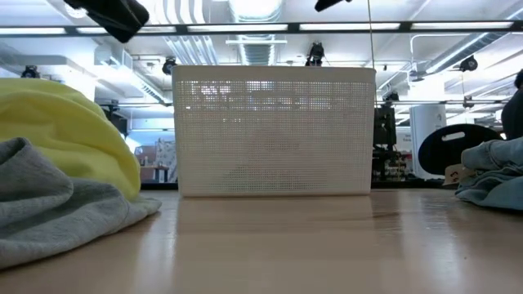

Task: Sort clothes
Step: Put the yellow shirt into the white laundry bin

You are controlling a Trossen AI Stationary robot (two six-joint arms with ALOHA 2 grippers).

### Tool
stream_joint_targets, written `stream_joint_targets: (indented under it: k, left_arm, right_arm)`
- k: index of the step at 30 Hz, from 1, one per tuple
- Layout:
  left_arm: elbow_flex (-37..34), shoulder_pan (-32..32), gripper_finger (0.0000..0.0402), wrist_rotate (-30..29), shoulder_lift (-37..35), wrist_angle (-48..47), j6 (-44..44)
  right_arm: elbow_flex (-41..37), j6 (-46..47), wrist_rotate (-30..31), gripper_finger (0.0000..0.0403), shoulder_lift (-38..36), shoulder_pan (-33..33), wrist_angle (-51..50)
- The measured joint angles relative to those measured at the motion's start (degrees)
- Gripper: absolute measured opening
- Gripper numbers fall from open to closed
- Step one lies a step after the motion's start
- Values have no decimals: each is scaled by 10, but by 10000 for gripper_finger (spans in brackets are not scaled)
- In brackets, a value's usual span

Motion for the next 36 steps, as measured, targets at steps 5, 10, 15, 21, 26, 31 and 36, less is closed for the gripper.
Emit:
stream_joint_targets:
  k: [5, 10, 15, 21, 26, 31, 36]
  left_arm:
    - [79, -45, 0, 19, 75, -83, -170]
    - [115, -68, 1, 92, 135, -97, -347]
    - [133, -77, 31, 159, 189, -119, -466]
    - [150, -94, 115, 176, 251, -163, -494]
    - [159, -93, 206, 148, 297, -189, -485]
    - [158, -92, 281, 134, 346, -189, -460]
    - [157, -92, 285, 134, 400, -197, -455]
  right_arm:
    - [-127, 1, -12, 0, -61, 21, 101]
    - [-198, 31, -11, 0, -89, 39, 124]
    - [-240, 39, -11, 0, -95, 58, 156]
    - [-255, 39, -10, 0, -93, 75, 166]
    - [-255, 44, -6, 0, -93, 87, 170]
    - [-255, 50, -6, 0, -93, 100, 171]
    - [-255, 55, -6, 0, -93, 109, 173]
